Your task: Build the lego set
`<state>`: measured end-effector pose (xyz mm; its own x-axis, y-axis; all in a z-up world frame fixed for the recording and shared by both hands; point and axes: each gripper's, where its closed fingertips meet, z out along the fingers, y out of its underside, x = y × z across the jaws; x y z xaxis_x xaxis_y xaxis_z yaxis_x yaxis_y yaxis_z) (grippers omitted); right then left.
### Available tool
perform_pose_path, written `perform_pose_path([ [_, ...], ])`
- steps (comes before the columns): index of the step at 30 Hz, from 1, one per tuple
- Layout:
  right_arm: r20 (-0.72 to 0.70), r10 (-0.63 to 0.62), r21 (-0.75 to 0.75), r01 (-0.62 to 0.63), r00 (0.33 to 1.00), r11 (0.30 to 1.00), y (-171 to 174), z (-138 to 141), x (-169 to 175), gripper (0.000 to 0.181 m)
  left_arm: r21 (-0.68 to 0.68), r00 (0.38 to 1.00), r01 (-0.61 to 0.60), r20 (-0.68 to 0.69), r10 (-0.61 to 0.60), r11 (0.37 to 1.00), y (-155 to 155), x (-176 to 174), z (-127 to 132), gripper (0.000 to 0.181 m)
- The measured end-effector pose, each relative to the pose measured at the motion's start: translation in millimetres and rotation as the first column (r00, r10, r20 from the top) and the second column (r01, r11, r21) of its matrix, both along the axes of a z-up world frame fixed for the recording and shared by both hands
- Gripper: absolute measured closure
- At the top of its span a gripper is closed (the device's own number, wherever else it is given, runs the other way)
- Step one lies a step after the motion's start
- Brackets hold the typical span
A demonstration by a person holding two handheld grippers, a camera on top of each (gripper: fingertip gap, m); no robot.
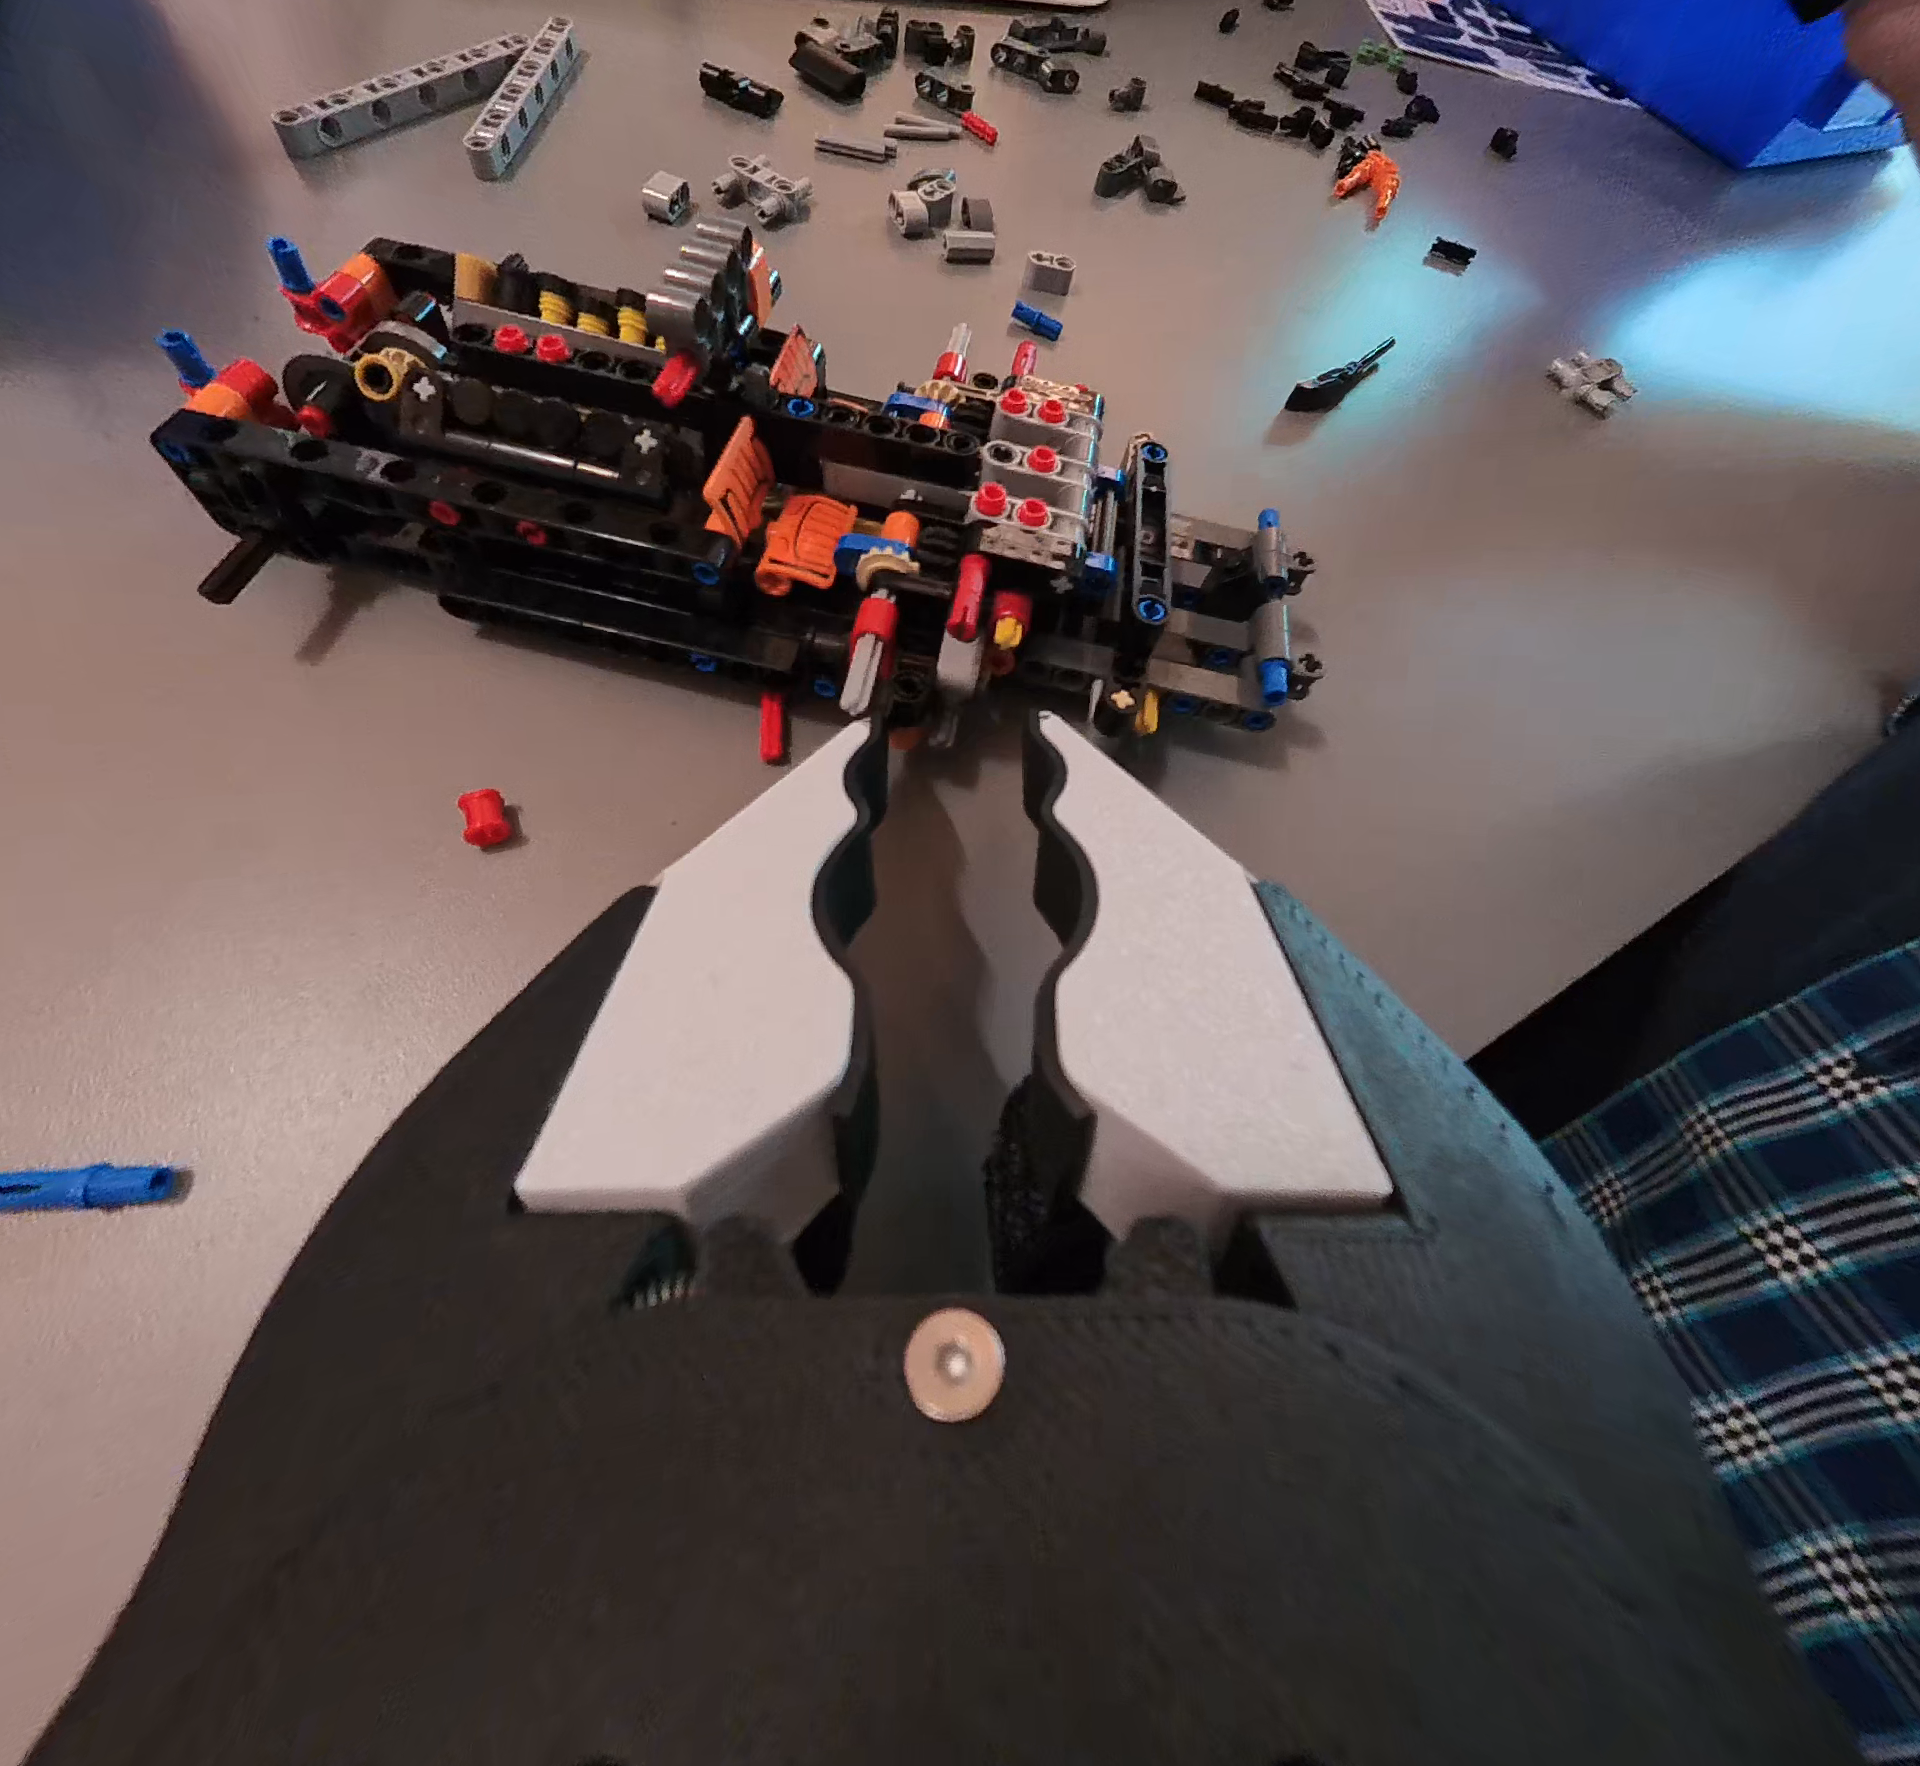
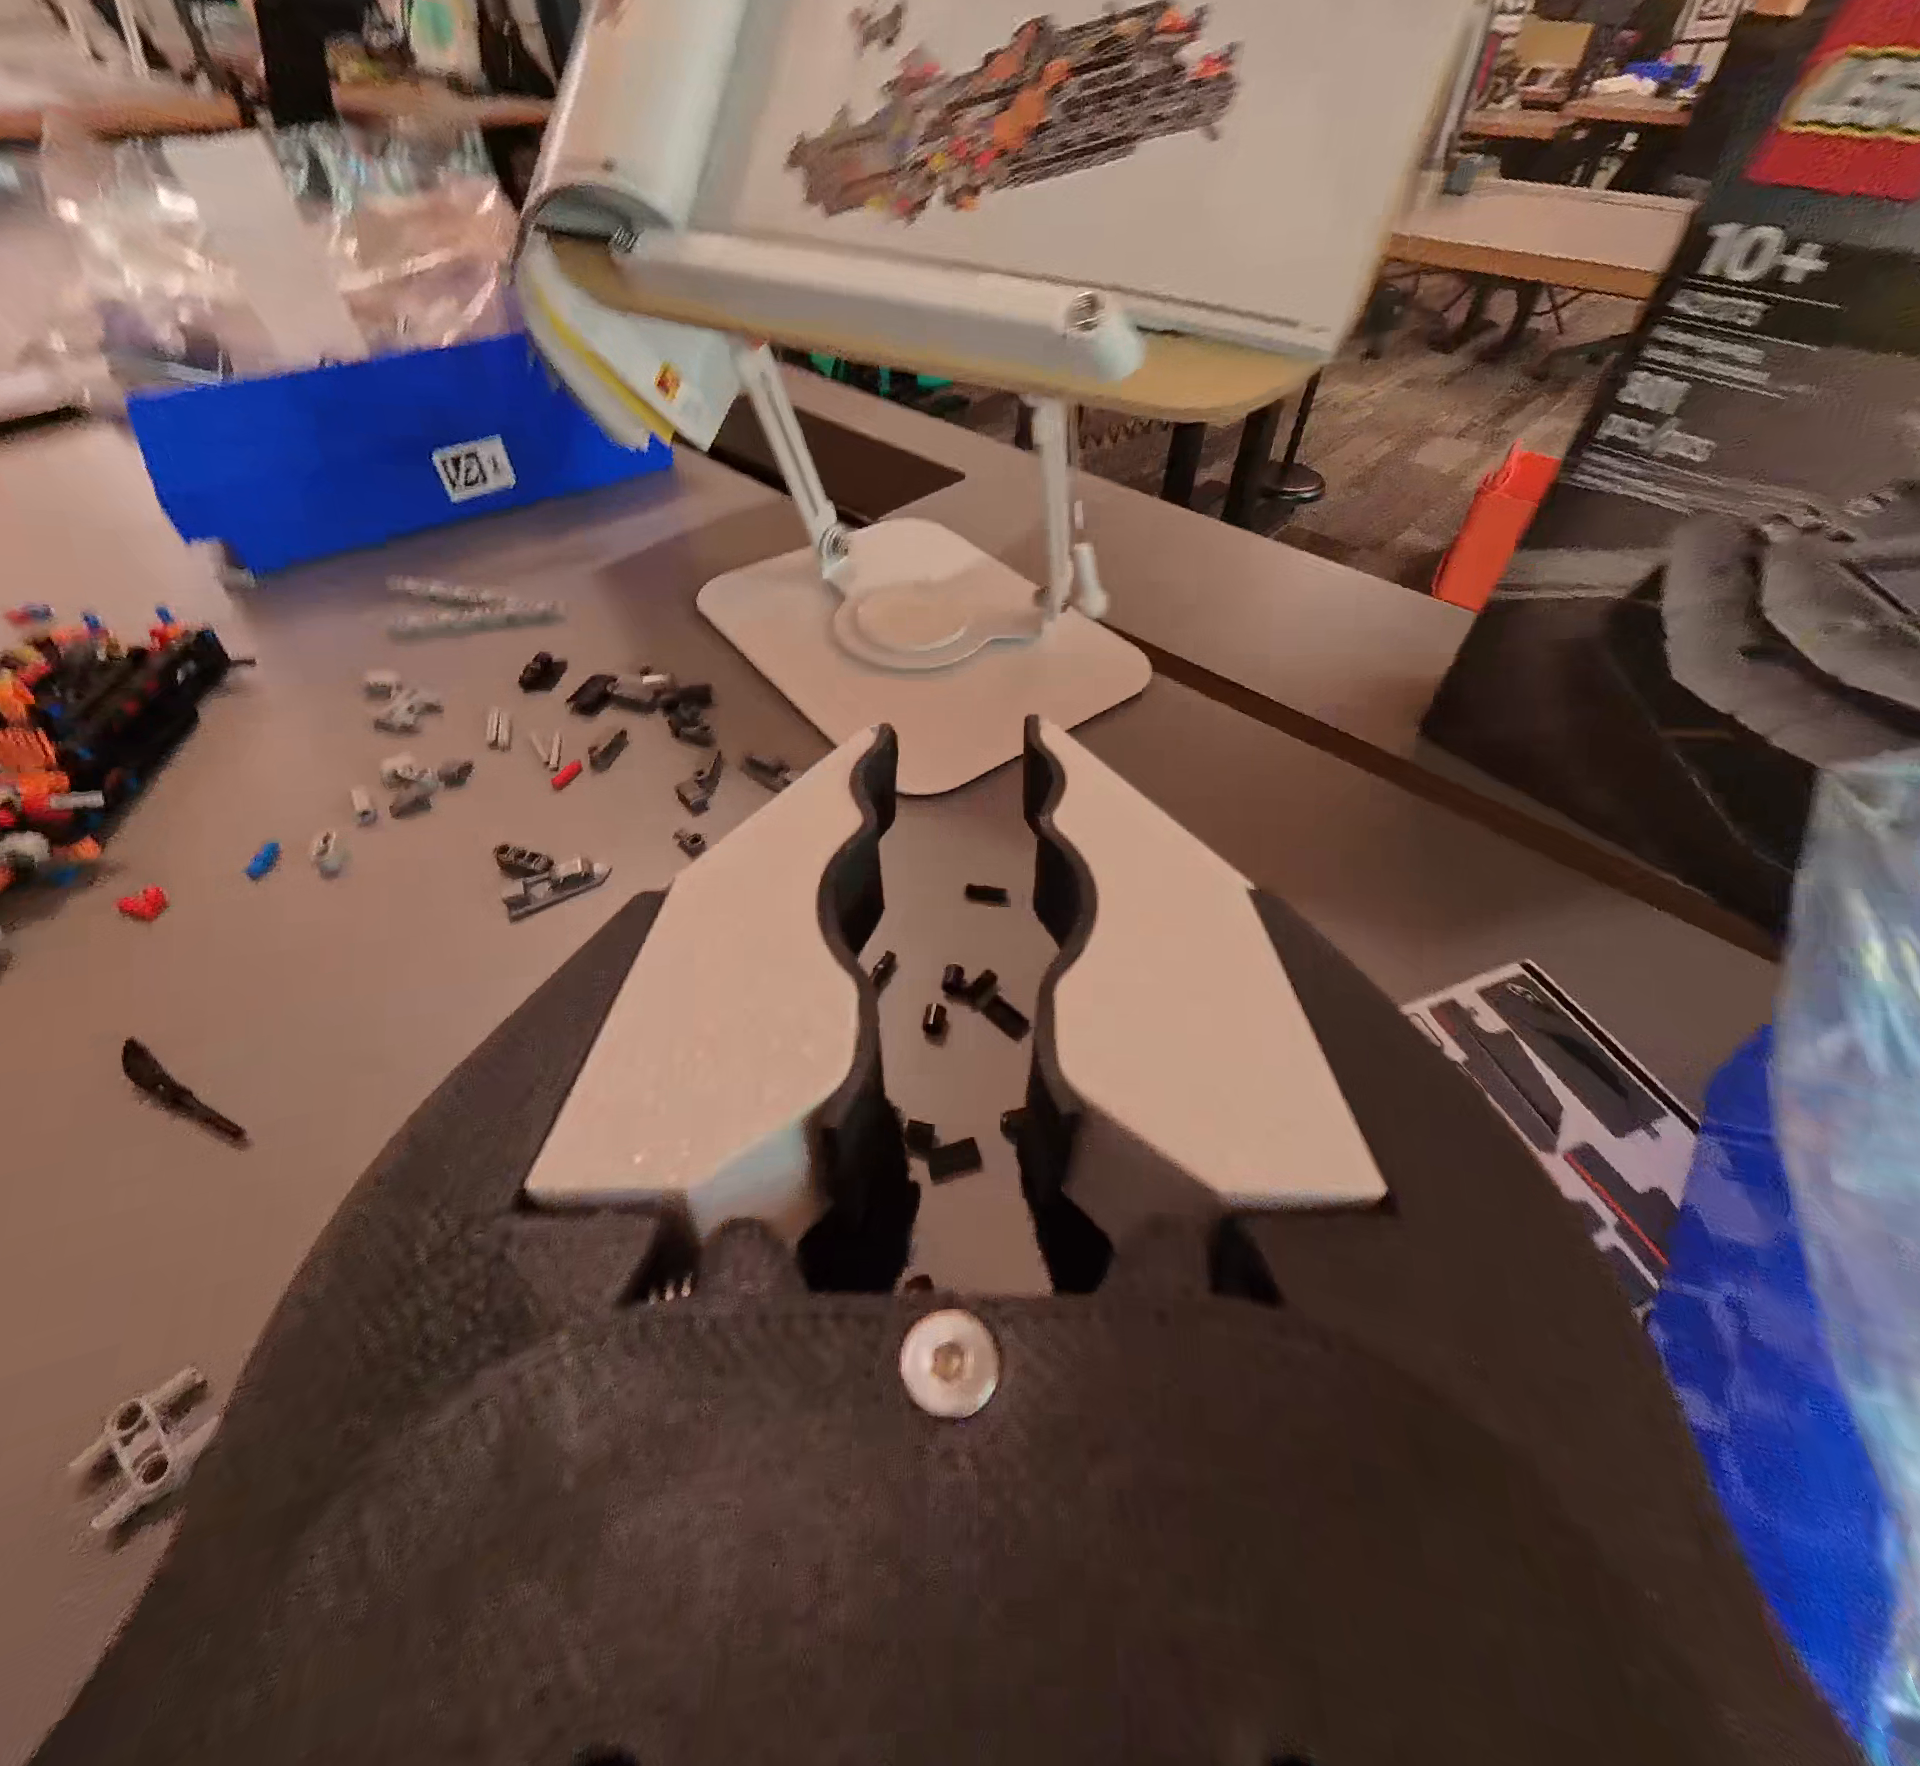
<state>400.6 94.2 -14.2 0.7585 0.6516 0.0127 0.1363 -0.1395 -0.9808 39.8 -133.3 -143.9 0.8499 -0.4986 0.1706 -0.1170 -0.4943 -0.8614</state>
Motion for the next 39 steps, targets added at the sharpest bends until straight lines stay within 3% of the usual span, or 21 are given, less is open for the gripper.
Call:
perform_pose_path([
  [5,-0.019,-0.037,-0.026,0.036,0.999,0.999,5.9,-3.2,16.3,0.159,0.002,1.0,-0.003,0.001,0.003,1.0,0.1,0.0,0.4,0.156],
  [14,0.119,-0.018,-0.005,0.019,0.993,1.0,3.5,-17.9,-2.3,0.158,0.028,0.999,-0.021,0.026,0.02,0.999,-0.2,-1.2,5.1,0.148],
  [22,0.183,-0.004,-0.028,0.009,0.983,1.0,6.4,-35.9,-9.4,0.158,0.128,0.991,-0.126,-0.022,0.13,0.984,-1.2,-13.7,15.3,0.139],
  [25,0.187,-0.003,-0.036,0.01,0.982,0.999,7.5,-39.1,-9.1,0.158,0.147,0.977,-0.187,-0.078,0.2,0.971,-1.1,-36.5,26.9,0.142],
  [29,0.201,0.007,-0.039,0.001,0.979,0.999,6.6,-41.3,-12.1,0.158,0.129,0.92,-0.263,-0.264,0.289,0.956,3.6,-99.2,37.7,0.149],
  [34,0.245,0.013,-0.038,-0.003,0.969,0.999,5.9,-46.6,-15.2,0.159,-0.001,0.866,-0.214,-0.463,0.19,0.977,15.2,-152.5,23.1,0.156],
  [39,0.254,0.022,-0.043,-0.012,0.967,0.999,4.9,-49.1,-18.1,0.159,-0.168,0.837,-0.148,-0.547,0.033,0.975,23.3,-171.5,-3.3,0.161],
])
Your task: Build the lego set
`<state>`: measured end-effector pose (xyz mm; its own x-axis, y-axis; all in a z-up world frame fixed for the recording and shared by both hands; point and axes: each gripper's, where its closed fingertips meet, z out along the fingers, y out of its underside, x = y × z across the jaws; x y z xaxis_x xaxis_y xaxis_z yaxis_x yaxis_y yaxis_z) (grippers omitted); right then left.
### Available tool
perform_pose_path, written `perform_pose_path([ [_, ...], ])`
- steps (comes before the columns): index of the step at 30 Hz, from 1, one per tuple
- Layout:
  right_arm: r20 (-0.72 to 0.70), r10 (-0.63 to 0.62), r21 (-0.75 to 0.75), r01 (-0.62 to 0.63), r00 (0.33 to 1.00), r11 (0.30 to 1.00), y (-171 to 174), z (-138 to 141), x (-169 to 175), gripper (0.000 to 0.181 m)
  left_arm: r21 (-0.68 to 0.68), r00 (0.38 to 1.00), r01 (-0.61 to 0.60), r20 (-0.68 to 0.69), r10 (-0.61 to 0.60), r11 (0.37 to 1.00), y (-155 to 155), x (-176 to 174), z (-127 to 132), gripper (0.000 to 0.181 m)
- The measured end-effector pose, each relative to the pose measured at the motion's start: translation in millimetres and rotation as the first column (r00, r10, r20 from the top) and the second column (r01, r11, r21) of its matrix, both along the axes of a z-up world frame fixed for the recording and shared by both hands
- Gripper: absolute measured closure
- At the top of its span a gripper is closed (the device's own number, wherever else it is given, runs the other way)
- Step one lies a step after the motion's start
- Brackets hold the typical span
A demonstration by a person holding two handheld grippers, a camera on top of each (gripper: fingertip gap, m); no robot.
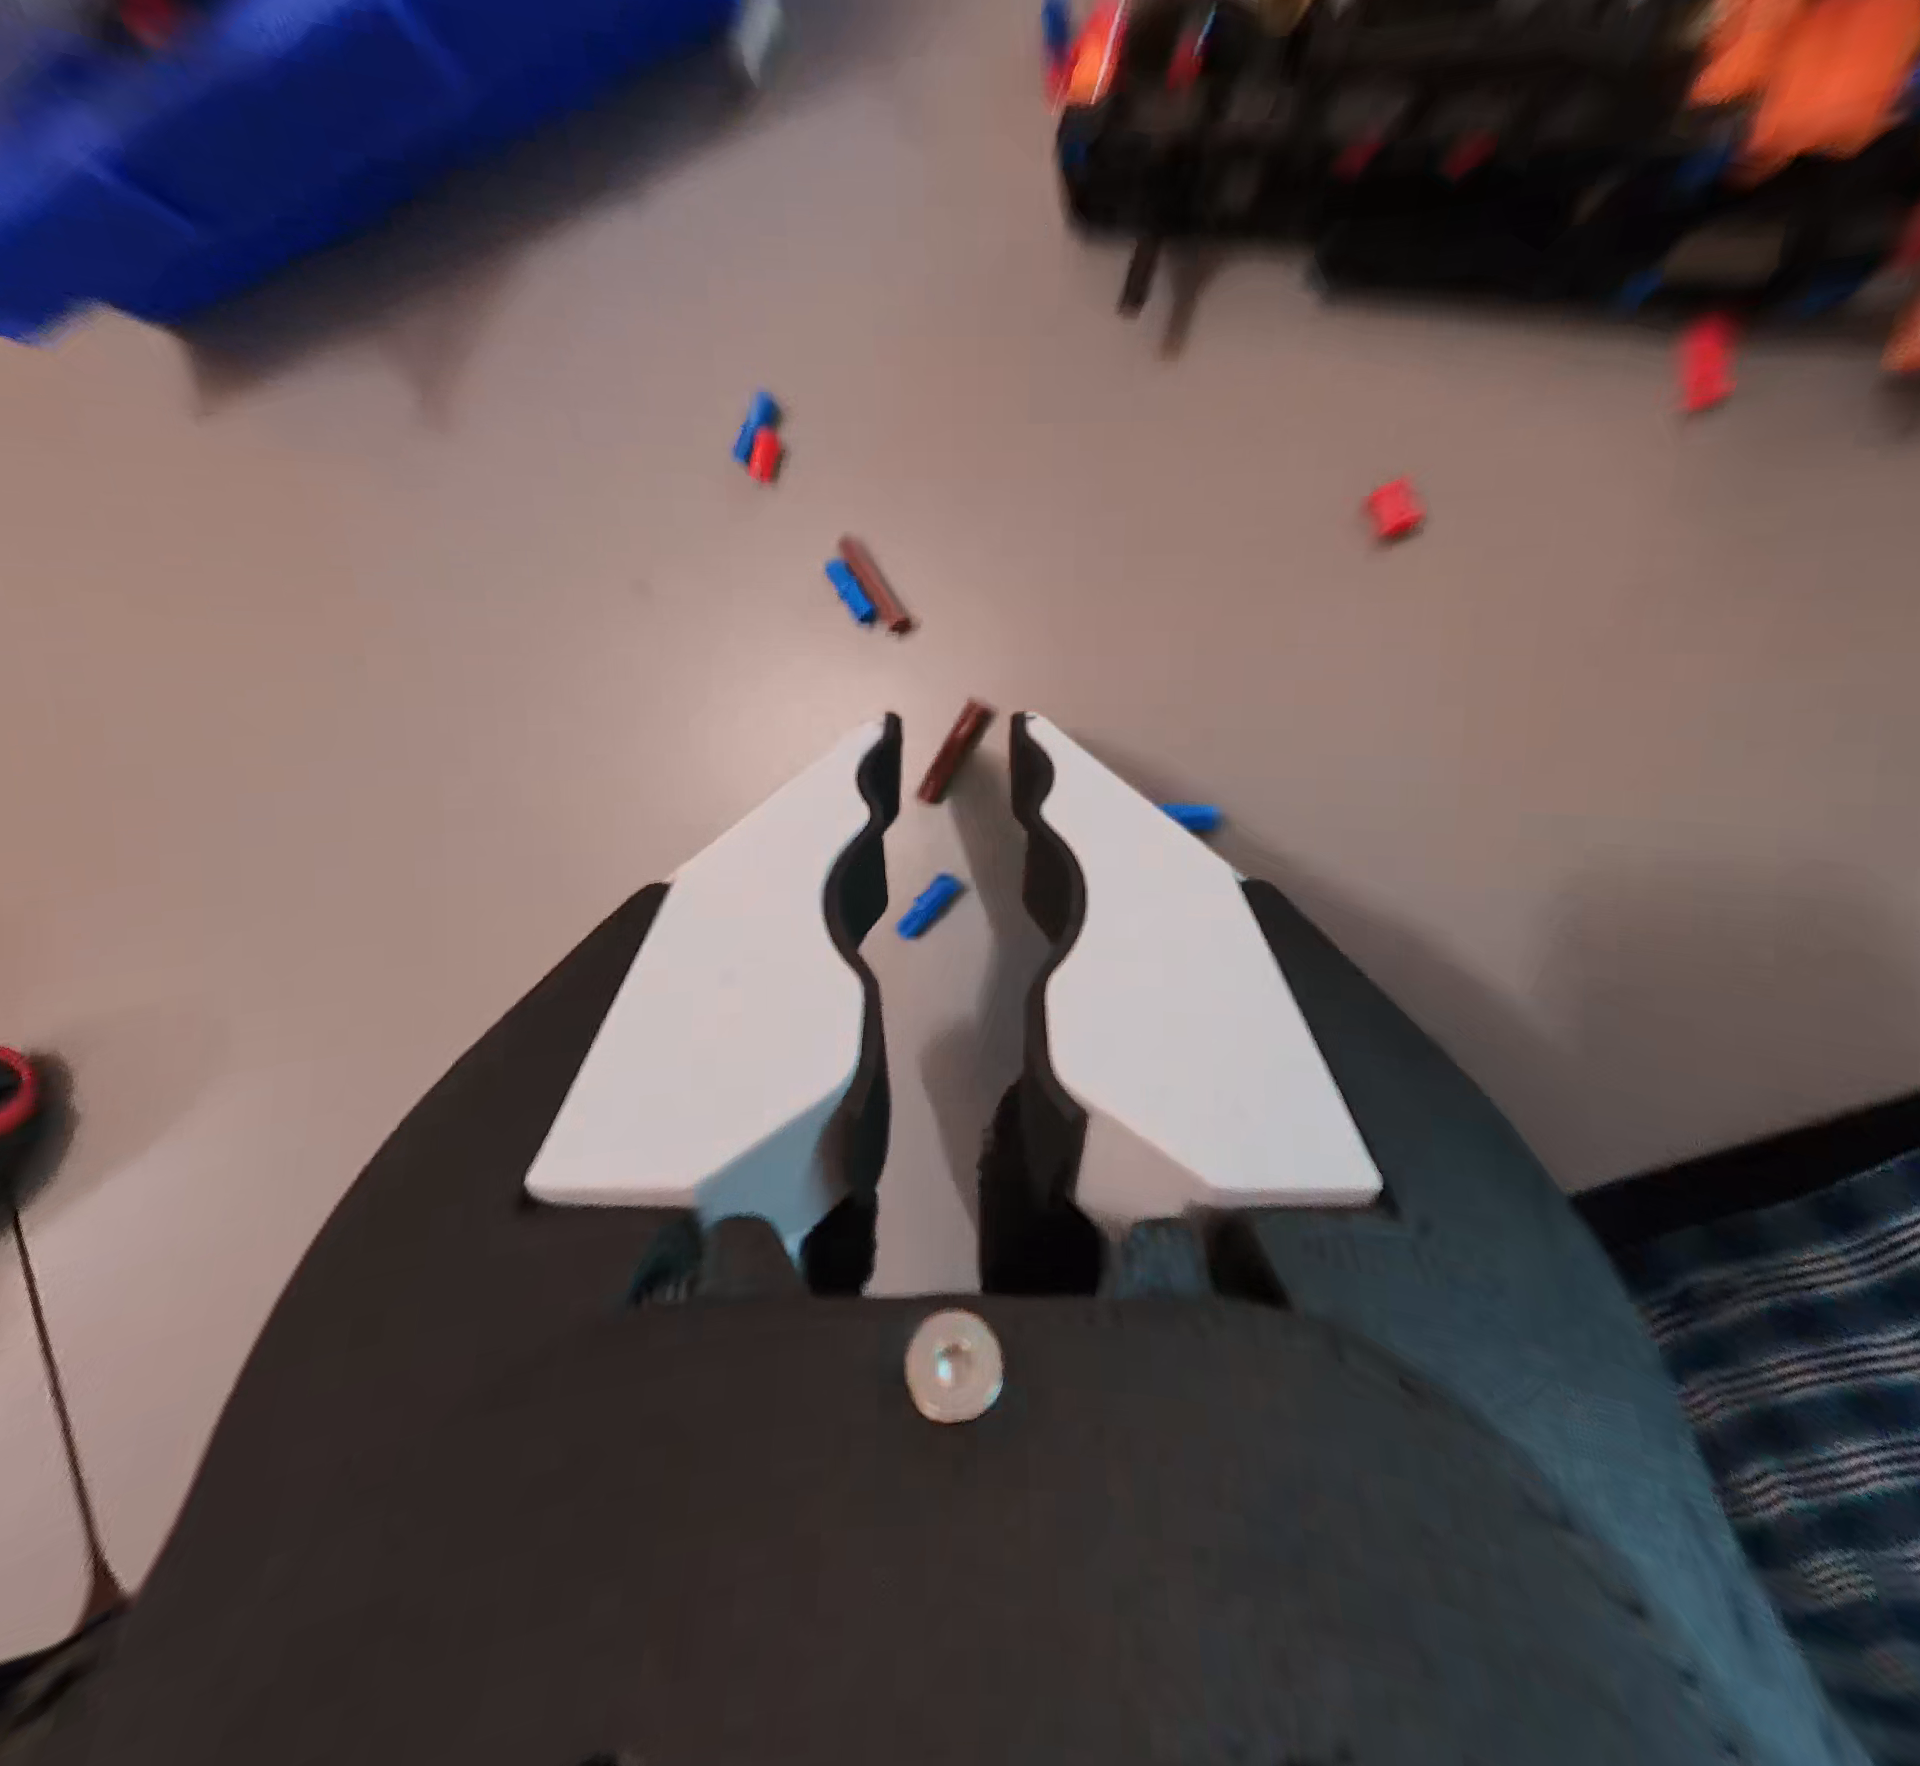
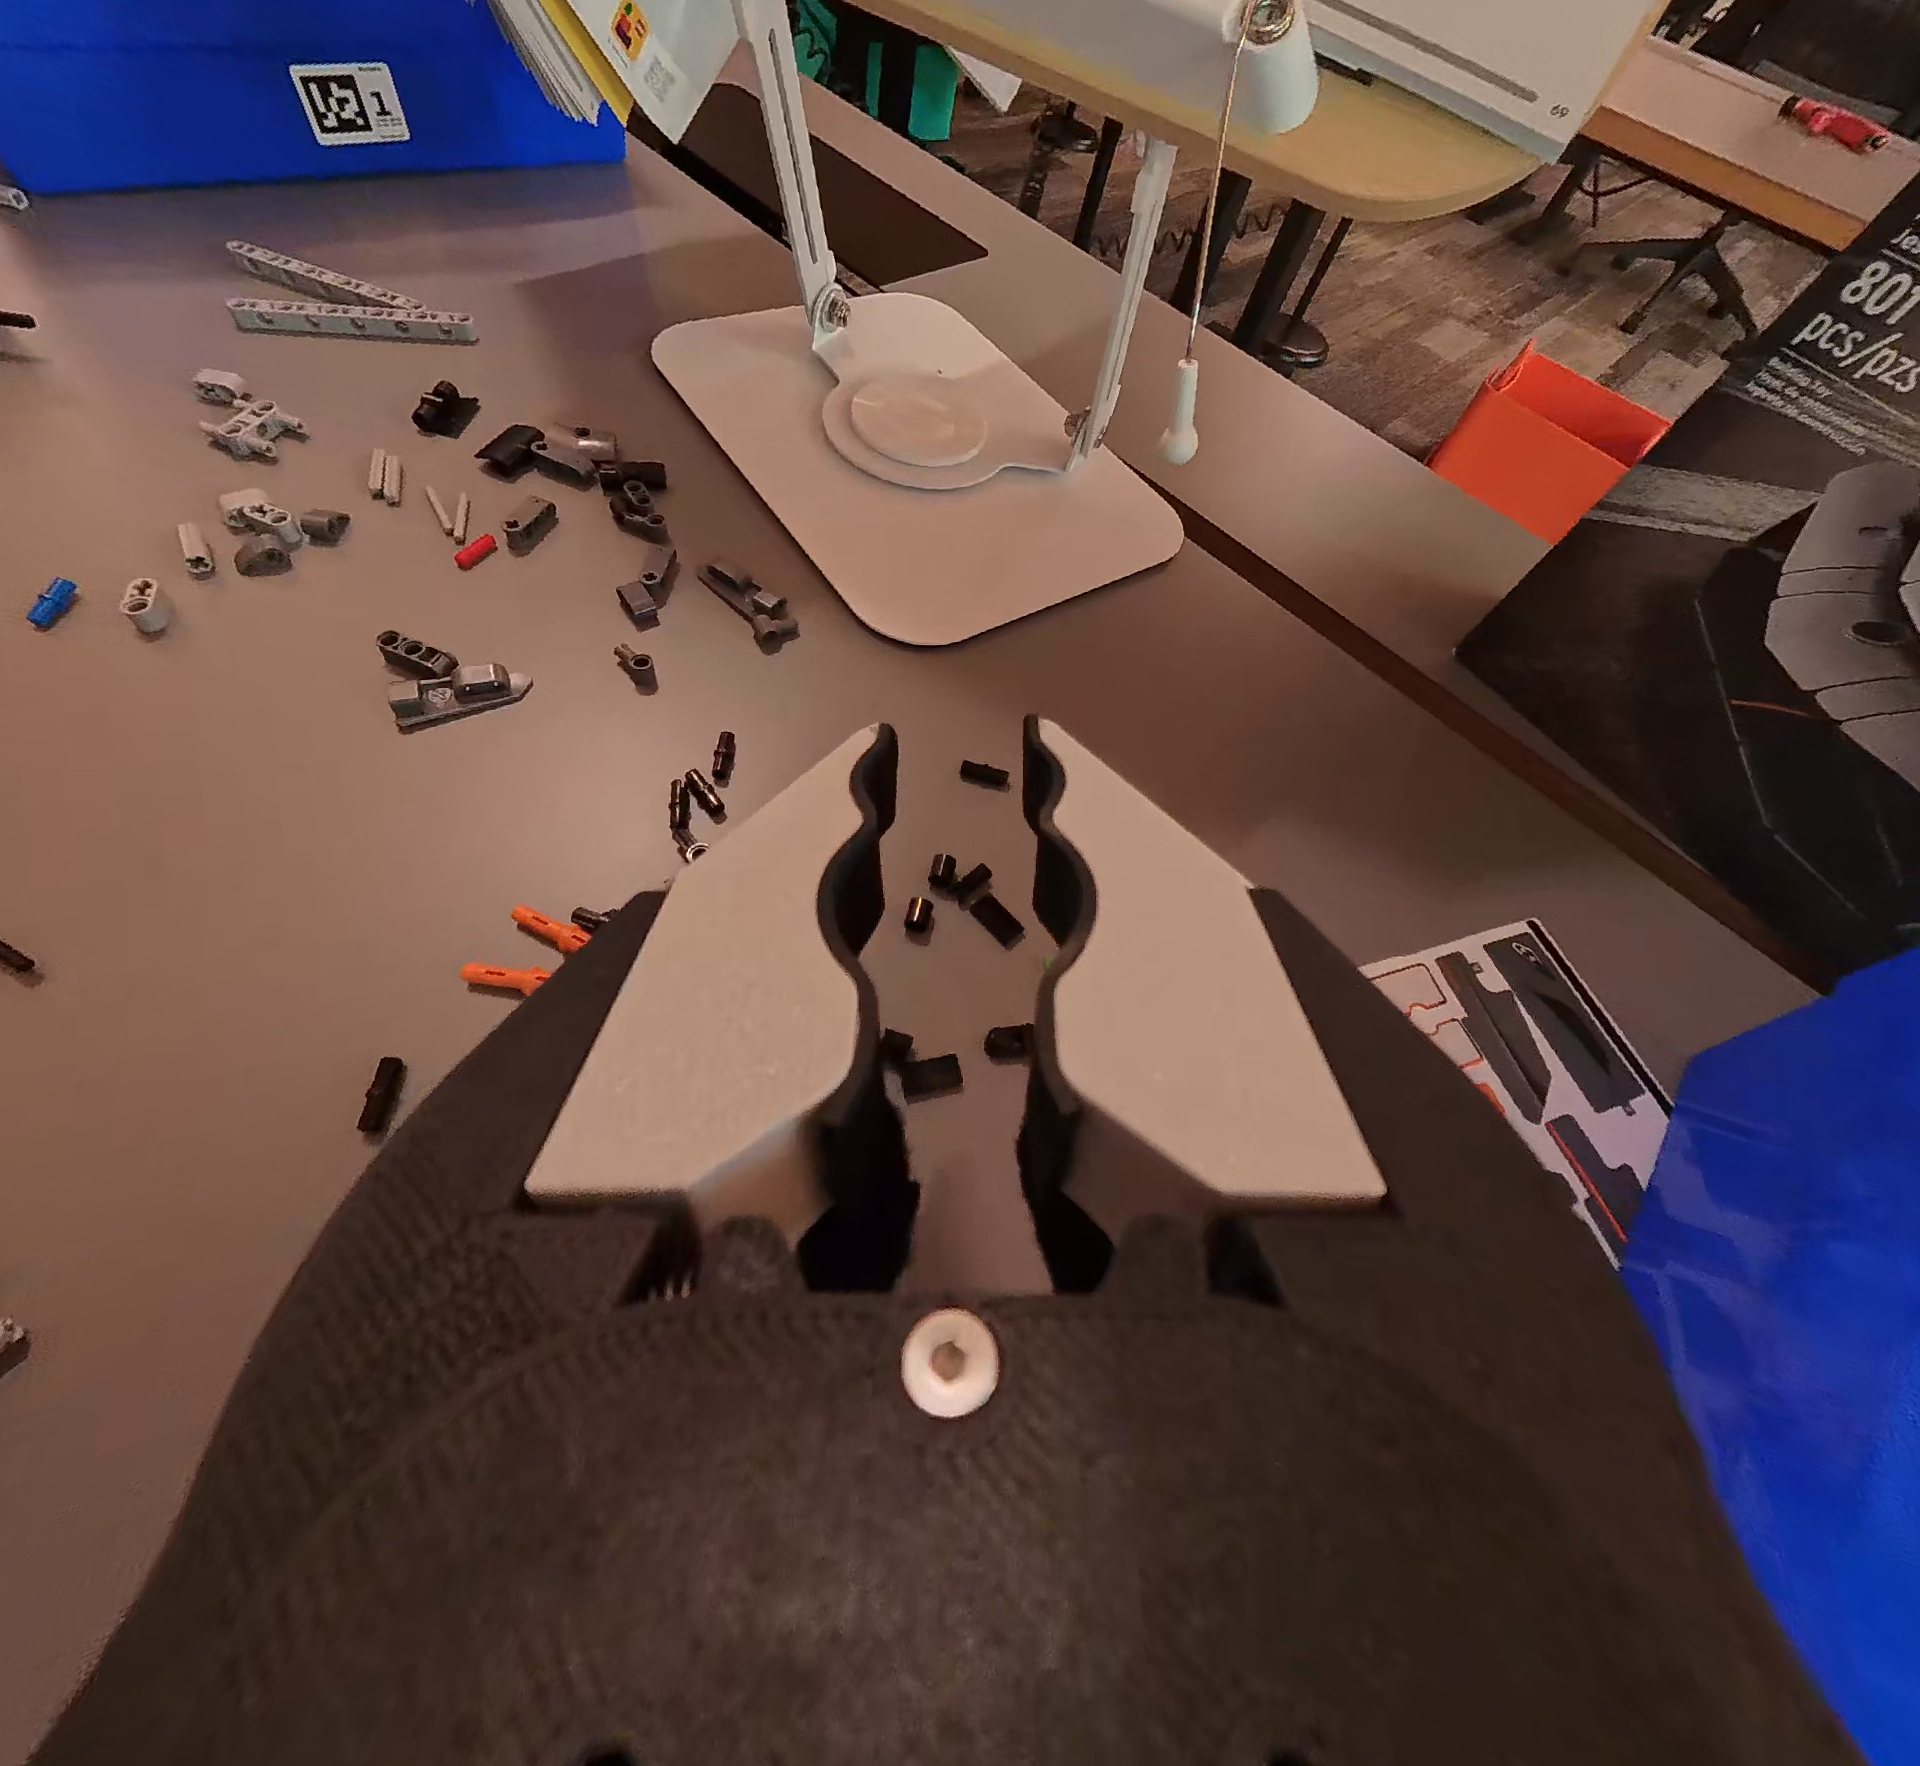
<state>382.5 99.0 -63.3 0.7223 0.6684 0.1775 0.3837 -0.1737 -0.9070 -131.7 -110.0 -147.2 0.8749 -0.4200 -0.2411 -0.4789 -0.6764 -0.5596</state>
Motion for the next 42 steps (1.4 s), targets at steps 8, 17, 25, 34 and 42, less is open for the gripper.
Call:
perform_pose_path([
  [8,0.008,0.006,-0.016,-0.006,1.0,1.0,0.5,-5.7,-1.7,0.16,-0.061,0.994,0.069,0.084,-0.064,0.996,7.6,2.5,-12.4,0.178],
  [17,0.003,0.03,-0.011,-0.03,1.0,1.0,-4.2,-3.0,-8.6,0.16,0.075,0.993,0.035,0.108,-0.043,0.997,21.5,11.4,8.2,0.178],
  [25,-0.034,0.14,0.001,-0.14,0.99,0.99,-24.2,6.8,-38.4,0.159,0.272,0.974,0.178,0.091,-0.21,0.946,38.9,105.1,73.8,0.177],
  [34,-0.121,0.413,0.009,-0.416,0.902,0.91,-77.1,20.2,-94.3,0.16,0.356,0.877,0.409,0.101,-0.47,0.84,52.5,241.4,95.8,0.177],
  [42,-0.14,0.574,-0.054,-0.586,0.806,0.809,-113.4,9.4,-123.3,0.16,0.328,0.805,0.565,-0.018,-0.593,0.757,54.8,307.3,80.0,0.177],
])
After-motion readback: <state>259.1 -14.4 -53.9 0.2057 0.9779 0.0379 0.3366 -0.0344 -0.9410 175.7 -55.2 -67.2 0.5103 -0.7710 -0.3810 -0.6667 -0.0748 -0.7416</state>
